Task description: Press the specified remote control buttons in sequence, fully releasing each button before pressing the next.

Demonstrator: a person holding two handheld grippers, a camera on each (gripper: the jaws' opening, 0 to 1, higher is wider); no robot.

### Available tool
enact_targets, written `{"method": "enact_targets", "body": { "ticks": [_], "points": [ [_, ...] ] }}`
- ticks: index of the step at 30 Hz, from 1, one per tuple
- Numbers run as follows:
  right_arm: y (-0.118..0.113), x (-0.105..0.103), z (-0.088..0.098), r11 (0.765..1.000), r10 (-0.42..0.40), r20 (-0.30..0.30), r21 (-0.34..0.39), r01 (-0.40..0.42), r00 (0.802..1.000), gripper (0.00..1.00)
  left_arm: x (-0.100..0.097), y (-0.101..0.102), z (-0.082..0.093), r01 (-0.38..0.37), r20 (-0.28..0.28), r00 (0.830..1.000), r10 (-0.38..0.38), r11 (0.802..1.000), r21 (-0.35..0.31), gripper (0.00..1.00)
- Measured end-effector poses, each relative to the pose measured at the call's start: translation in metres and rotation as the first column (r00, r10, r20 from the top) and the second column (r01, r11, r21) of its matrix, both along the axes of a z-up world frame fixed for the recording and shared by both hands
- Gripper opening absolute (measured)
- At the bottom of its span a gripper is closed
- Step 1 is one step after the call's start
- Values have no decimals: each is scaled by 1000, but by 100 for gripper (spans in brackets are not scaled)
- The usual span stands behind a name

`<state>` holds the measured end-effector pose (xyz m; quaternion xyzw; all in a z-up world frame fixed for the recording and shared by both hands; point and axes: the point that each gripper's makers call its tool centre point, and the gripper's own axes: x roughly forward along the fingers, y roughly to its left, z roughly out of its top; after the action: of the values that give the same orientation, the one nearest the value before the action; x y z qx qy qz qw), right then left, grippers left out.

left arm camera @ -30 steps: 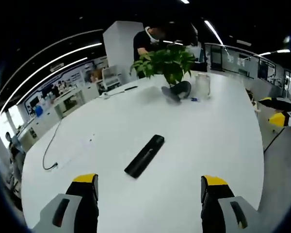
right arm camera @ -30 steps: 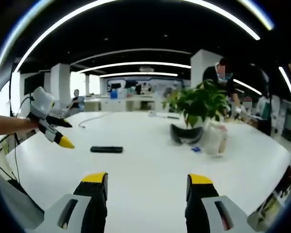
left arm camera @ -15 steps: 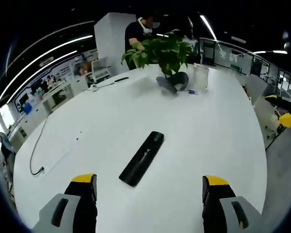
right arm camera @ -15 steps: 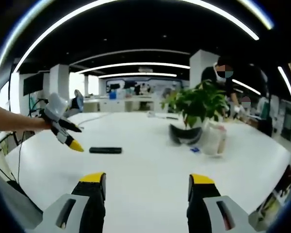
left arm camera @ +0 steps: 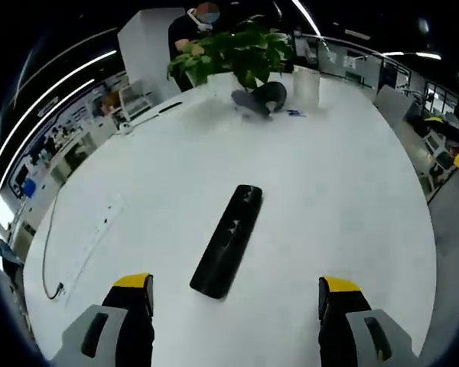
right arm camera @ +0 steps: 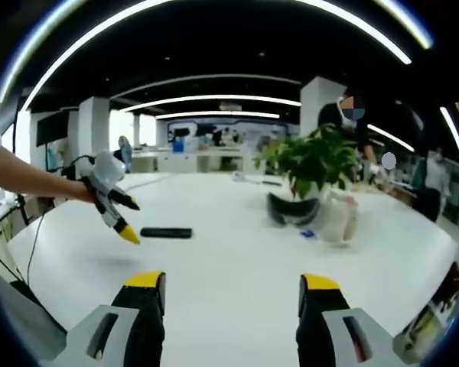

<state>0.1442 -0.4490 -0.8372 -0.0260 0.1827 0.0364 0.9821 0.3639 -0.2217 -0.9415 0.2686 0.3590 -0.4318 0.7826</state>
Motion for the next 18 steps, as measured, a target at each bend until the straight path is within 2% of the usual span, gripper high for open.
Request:
{"method": "enact_targets", "body": {
  "ticks": [3,9,18],
  "points": [
    [-1,0,-1,1000,-5,-4,-4,5,1000,69,5,2,-9,-6,-23,1000,7,1000,27,92],
    [-1,0,-2,1000,-6,-11,-11,6,1000,68,13,5,-23,30,-40,999,-27,997,77,83],
    [-1,1,-6,1000,-3,-29,-22,2,1000,67,19,5,-36,74,-87,994,-62,987,139,74]
  ]
}}
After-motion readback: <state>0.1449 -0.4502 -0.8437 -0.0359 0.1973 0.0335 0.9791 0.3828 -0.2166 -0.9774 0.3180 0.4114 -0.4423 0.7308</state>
